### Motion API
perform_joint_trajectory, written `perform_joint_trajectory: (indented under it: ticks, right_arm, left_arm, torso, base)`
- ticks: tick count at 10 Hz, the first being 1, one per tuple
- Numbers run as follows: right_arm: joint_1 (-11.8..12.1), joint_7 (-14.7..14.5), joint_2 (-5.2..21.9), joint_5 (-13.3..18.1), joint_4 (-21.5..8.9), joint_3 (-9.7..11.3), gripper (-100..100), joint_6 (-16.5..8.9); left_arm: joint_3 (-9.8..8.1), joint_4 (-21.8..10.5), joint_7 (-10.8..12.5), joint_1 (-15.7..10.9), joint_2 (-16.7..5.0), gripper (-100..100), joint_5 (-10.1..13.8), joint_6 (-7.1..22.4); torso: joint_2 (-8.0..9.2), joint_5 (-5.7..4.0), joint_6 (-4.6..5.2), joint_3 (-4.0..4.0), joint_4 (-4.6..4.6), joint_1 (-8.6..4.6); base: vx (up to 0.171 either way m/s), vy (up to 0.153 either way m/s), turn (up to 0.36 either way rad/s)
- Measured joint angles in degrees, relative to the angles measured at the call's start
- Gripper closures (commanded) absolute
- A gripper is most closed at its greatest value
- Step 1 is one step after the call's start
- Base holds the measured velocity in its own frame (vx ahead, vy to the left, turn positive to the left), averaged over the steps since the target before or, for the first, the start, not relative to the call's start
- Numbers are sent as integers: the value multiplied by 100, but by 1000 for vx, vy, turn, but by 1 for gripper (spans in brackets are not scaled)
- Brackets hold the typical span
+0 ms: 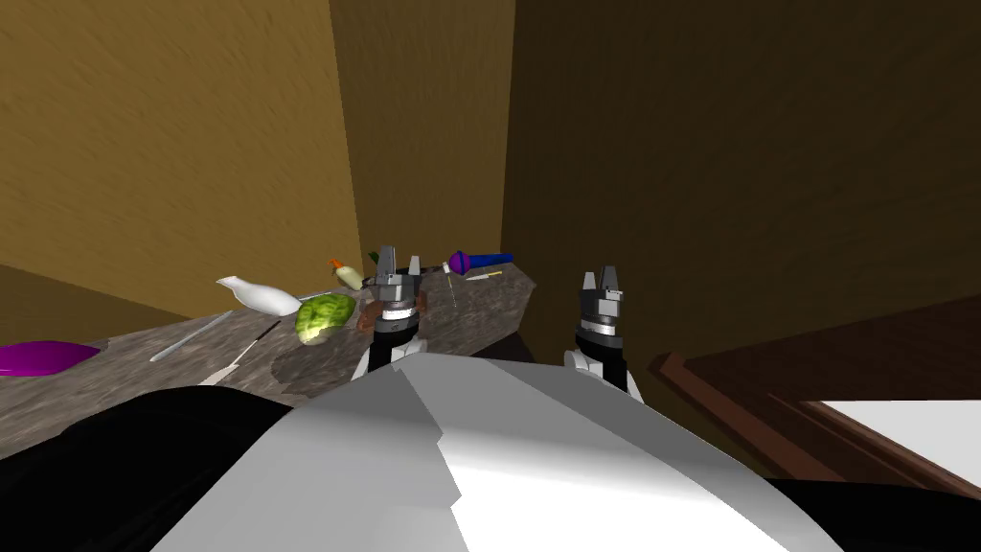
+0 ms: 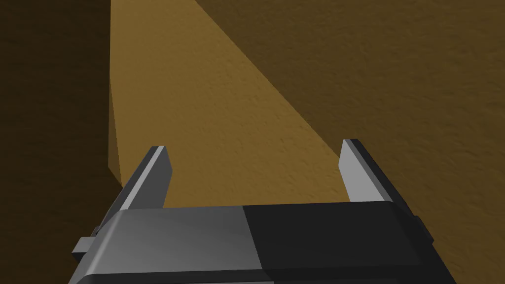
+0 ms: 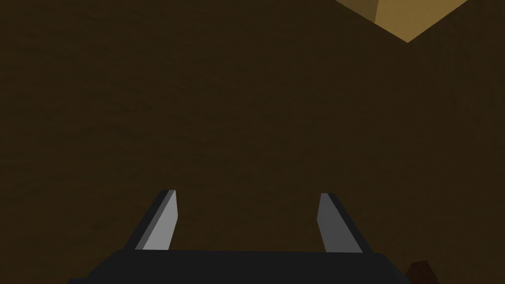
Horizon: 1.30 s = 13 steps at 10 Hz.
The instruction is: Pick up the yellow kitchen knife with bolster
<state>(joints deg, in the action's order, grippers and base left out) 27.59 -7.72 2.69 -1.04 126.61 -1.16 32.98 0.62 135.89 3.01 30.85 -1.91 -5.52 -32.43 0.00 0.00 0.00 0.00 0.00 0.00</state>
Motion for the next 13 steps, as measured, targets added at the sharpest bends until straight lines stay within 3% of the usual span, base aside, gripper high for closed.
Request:
perform_joint_trajectory:
  ticks: [5,8,13]
  right_arm:
    - [-2,0,1,0,0,0,0,-1]
    - [0,0,1,0,0,-1,0,0]
    - [0,0,1,0,0,-1,0,0]
  left_arm:
    - [-274,-192,-151,-287,-517,-100,66,732]
    - [-460,-325,-184,-445,-684,-100,144,1089]
    - [-744,-562,-363,-783,-923,-100,275,1947]
  torso:
    - [48,9,2,27,10,39]
    - [19,6,-1,12,5,22]
    - [25,6,-3,15,6,25]
  base:
    - [-108,81,-200]
    - [-64,50,-172]
    - [-96,62,-222]
